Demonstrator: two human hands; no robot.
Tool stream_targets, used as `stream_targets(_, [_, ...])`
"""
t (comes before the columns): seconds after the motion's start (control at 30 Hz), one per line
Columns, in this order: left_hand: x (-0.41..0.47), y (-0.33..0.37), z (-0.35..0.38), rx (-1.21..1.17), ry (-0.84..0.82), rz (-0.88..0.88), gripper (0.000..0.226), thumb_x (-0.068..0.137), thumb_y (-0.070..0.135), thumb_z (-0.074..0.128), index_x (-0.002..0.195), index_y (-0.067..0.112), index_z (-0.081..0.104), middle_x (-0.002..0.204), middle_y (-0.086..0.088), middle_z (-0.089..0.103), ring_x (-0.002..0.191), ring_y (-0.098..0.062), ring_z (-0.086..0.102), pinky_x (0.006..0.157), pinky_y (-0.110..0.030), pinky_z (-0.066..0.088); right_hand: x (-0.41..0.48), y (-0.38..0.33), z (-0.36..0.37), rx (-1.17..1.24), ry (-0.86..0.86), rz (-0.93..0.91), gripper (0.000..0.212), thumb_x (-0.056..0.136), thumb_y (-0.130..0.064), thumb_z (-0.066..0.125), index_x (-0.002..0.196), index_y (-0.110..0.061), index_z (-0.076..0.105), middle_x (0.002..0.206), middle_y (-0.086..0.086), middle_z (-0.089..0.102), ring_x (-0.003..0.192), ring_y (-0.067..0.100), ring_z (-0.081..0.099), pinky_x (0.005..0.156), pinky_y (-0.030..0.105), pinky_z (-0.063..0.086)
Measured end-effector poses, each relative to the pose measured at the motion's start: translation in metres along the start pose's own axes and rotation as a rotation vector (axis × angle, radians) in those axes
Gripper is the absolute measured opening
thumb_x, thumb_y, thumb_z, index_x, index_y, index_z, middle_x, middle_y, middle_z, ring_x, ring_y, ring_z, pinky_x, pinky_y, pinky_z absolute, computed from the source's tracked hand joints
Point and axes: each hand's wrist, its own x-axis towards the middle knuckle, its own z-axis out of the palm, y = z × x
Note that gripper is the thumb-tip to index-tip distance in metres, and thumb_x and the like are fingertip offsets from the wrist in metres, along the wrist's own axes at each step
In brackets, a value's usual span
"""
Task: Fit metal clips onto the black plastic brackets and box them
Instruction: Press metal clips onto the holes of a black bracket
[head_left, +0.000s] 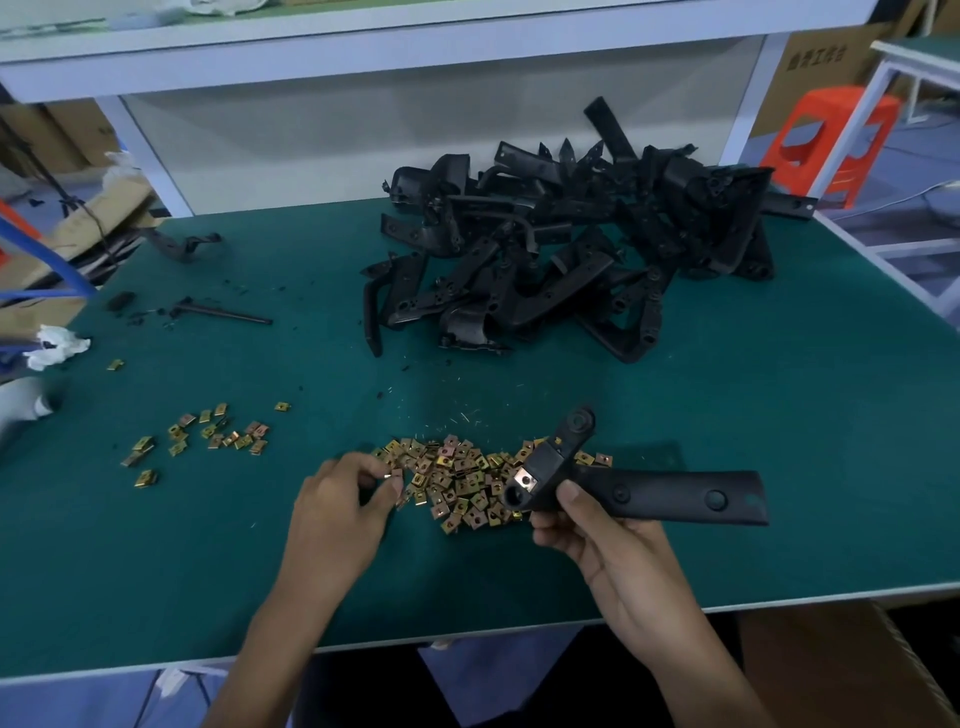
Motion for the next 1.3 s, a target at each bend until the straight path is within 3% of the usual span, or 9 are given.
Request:
stream_targets(0.13, [0.000, 0.004, -0.001, -0.043, 0.006, 0.001, 0.018, 0.093, 0.022, 0.070, 0.080, 0.025, 0.058, 0.074, 0.011, 0.063, 0.068, -0.003, 0.058, 0.059, -0.024, 0.037, 0.000, 0.000, 0.001, 0.001, 0.004, -0.001, 0.025, 0.079, -0.023, 0.074, 0.095, -0.005, 0.079, 0.089, 0.020, 0.071, 0.078, 0.025, 0.070, 0.068, 0.031, 0.059])
stream_targets(0.23, [-0.002, 0.008, -0.004, -0.073, 0.083, 0.012, 0.017, 0.092, 0.025, 0.072, 0.085, 0.030, 0.058, 0.078, 0.016, 0.067, 0.078, 0.009, 0.060, 0.065, -0.020, 0.043, 0.000, -0.001, 0.002, 0.001, 0.002, -0.002, 0.026, 0.079, -0.024, 0.074, 0.096, -0.005, 0.079, 0.090, 0.019, 0.071, 0.079, 0.025, 0.070, 0.069, 0.031, 0.059])
stream_targets(0.37, [0.000, 0.013, -0.009, -0.098, 0.122, 0.033, 0.012, 0.090, 0.032, 0.074, 0.098, 0.029, 0.064, 0.078, 0.015, 0.068, 0.080, 0.007, 0.063, 0.075, -0.028, 0.050, -0.001, -0.001, 0.001, -0.003, -0.009, 0.005, 0.025, 0.081, -0.024, 0.074, 0.098, -0.006, 0.079, 0.092, 0.018, 0.072, 0.080, 0.024, 0.070, 0.070, 0.031, 0.058])
stream_targets(0.47, [0.001, 0.017, -0.013, -0.159, 0.129, 0.026, 0.009, 0.089, 0.033, 0.075, 0.096, 0.032, 0.070, 0.075, 0.018, 0.070, 0.079, 0.011, 0.064, 0.068, -0.006, 0.043, 0.000, 0.000, 0.001, -0.001, -0.007, 0.009, 0.025, 0.080, -0.025, 0.075, 0.097, -0.006, 0.079, 0.093, 0.018, 0.073, 0.080, 0.024, 0.070, 0.070, 0.031, 0.059])
stream_targets(0.53, [0.001, 0.022, -0.015, -0.244, 0.126, 0.020, 0.008, 0.088, 0.029, 0.076, 0.091, 0.034, 0.071, 0.076, 0.021, 0.071, 0.079, 0.010, 0.064, 0.065, -0.001, 0.042, 0.000, 0.000, 0.001, -0.005, -0.009, 0.009, 0.025, 0.080, -0.025, 0.075, 0.097, -0.006, 0.079, 0.093, 0.018, 0.072, 0.080, 0.025, 0.070, 0.070, 0.031, 0.059])
stream_targets(0.73, [-0.001, 0.049, -0.006, -0.484, -0.073, 0.076, 0.015, 0.097, 0.028, 0.065, 0.092, 0.042, 0.065, 0.084, 0.005, 0.074, 0.076, -0.009, 0.067, 0.075, -0.033, 0.054, 0.000, 0.000, 0.000, -0.019, -0.016, 0.008, 0.026, 0.080, -0.026, 0.075, 0.098, -0.007, 0.079, 0.093, 0.017, 0.072, 0.080, 0.024, 0.070, 0.070, 0.031, 0.058])
stream_targets(0.87, [-0.008, 0.078, 0.007, -0.615, -0.155, 0.079, 0.017, 0.089, 0.024, 0.075, 0.093, 0.041, 0.074, 0.091, 0.009, 0.077, 0.087, -0.008, 0.072, 0.078, -0.023, 0.056, 0.000, 0.000, 0.002, -0.017, -0.027, 0.009, 0.025, 0.080, -0.025, 0.075, 0.098, -0.008, 0.079, 0.092, 0.015, 0.071, 0.077, 0.023, 0.069, 0.068, 0.031, 0.058])
stream_targets(1.03, [-0.014, 0.101, 0.014, -0.897, -0.255, 0.018, 0.022, 0.093, 0.008, 0.070, 0.099, 0.028, 0.077, 0.093, -0.004, 0.079, 0.085, -0.012, 0.073, 0.075, -0.018, 0.055, -0.002, -0.001, 0.002, -0.007, -0.034, 0.018, 0.018, 0.083, -0.020, 0.072, 0.095, -0.009, 0.079, 0.088, 0.016, 0.070, 0.072, 0.024, 0.069, 0.063, 0.031, 0.057])
stream_targets(1.3, [-0.018, 0.109, 0.015, -1.066, -0.354, -0.135, 0.020, 0.070, 0.027, 0.078, 0.090, 0.023, 0.081, 0.090, -0.009, 0.078, 0.082, -0.017, 0.072, 0.072, -0.024, 0.057, -0.004, -0.002, 0.002, -0.032, -0.058, 0.012, 0.016, 0.082, -0.026, 0.078, 0.092, -0.013, 0.078, 0.082, 0.015, 0.068, 0.069, 0.022, 0.066, 0.060, 0.031, 0.054])
